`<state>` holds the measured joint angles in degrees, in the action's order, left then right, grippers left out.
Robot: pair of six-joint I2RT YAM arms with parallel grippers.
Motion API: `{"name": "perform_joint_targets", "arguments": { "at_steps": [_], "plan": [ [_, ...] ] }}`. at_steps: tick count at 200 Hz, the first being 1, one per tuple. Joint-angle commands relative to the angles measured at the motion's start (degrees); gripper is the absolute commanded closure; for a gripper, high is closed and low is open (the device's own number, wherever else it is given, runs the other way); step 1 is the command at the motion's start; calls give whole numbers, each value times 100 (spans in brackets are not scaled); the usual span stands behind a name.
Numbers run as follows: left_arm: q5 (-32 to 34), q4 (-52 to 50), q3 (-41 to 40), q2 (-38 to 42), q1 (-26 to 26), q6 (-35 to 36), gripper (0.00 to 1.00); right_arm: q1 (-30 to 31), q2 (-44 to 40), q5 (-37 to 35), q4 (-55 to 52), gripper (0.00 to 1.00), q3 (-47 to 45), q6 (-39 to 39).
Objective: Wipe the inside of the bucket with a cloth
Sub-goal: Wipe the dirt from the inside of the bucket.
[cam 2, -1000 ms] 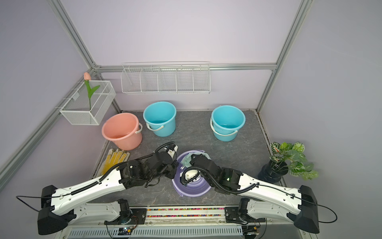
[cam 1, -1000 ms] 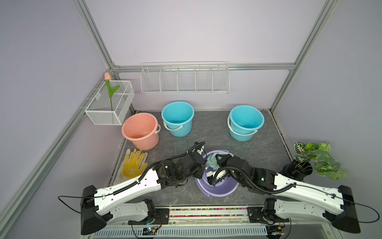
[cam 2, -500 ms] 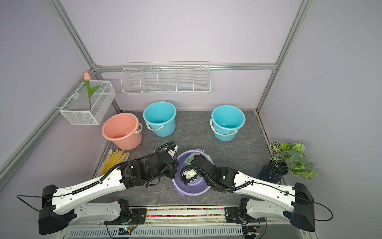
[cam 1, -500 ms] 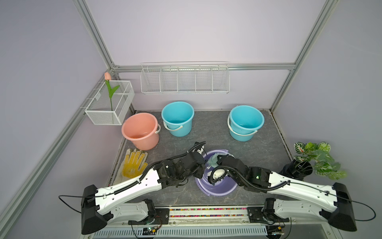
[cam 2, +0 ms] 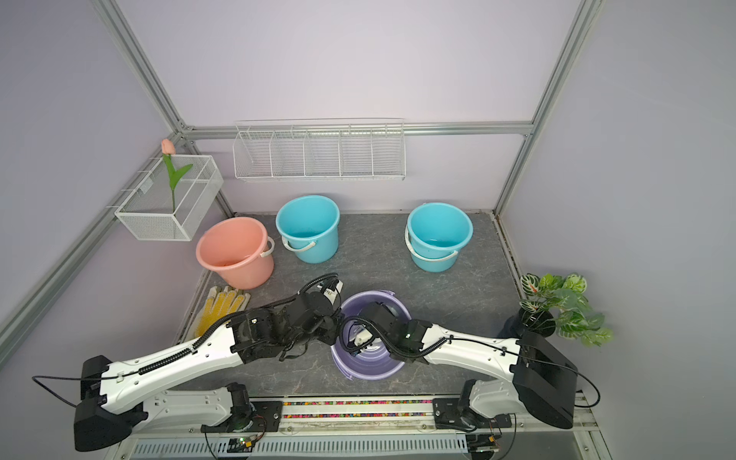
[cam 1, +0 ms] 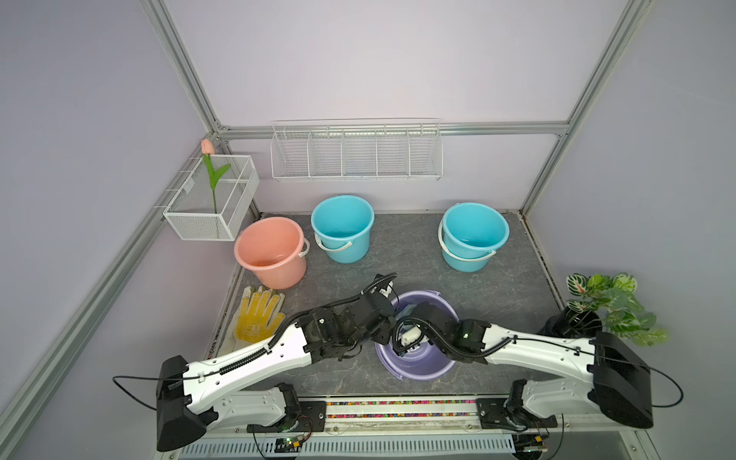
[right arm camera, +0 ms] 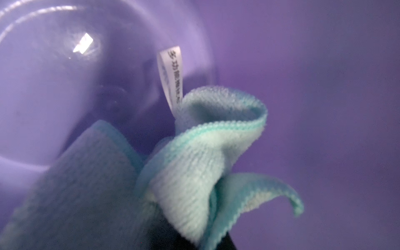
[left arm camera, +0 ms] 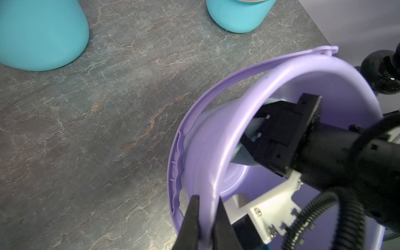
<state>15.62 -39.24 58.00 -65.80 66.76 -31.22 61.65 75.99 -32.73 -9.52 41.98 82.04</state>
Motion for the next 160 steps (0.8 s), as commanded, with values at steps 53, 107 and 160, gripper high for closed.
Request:
{"name": "perform_joint_targets", "arguments": {
  "at_steps": [53,107,160],
  "plan": [
    [-120,-13,100,95,34,-7,100,-241,967,464,770,93,-313,-716],
    [-113,-4,45,154,35,-15,100,-261,902,527,669,93,-257,-984],
    [-112,79,21,99,33,-15,100,-152,-138,630,-162,93,50,-1133]
  ]
}}
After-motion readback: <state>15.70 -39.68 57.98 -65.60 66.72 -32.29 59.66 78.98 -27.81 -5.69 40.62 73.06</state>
